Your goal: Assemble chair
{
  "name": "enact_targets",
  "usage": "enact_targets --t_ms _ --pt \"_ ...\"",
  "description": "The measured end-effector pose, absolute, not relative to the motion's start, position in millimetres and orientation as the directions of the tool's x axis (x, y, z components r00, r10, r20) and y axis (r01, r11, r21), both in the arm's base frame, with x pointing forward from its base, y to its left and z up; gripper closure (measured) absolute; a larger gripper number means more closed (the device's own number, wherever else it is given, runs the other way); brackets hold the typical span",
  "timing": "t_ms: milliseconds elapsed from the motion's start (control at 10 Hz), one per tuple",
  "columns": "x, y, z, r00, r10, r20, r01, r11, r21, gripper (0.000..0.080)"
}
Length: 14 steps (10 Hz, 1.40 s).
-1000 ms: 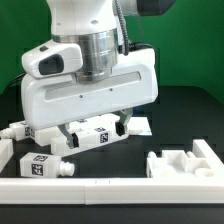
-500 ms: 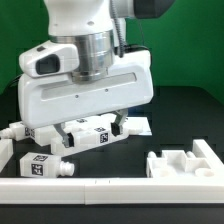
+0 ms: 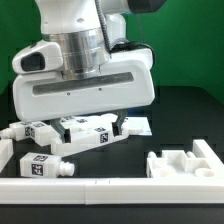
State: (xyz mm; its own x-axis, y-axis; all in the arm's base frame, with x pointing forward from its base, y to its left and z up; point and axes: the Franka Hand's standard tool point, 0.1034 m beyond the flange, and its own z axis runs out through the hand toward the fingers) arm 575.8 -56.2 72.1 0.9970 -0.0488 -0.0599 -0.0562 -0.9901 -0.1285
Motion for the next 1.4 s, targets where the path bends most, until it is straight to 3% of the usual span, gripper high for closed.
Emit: enact_targets --t_ms 200,400,700,1000,1400 --pt "574 -74 71.1 0.939 -0.336 -0.079 -0.344 -0.927 -0.146 0.0151" --pt "570 -87 67.1 0.852 -0.511 -0.118 -0.524 -0.829 -0.195 0.0151" --pt "570 -85 65.1 0.732 -0.663 -0.155 -0.681 -0.712 -0.172 0.0151" --pt "560 -111 40.0 0.492 -0.844 -0.214 -0.87 -0.477 -0.121 0.0151" --pt "558 -122 19.7 0.281 -0.931 -0.234 -0.96 -0.271 -0.074 0.0151"
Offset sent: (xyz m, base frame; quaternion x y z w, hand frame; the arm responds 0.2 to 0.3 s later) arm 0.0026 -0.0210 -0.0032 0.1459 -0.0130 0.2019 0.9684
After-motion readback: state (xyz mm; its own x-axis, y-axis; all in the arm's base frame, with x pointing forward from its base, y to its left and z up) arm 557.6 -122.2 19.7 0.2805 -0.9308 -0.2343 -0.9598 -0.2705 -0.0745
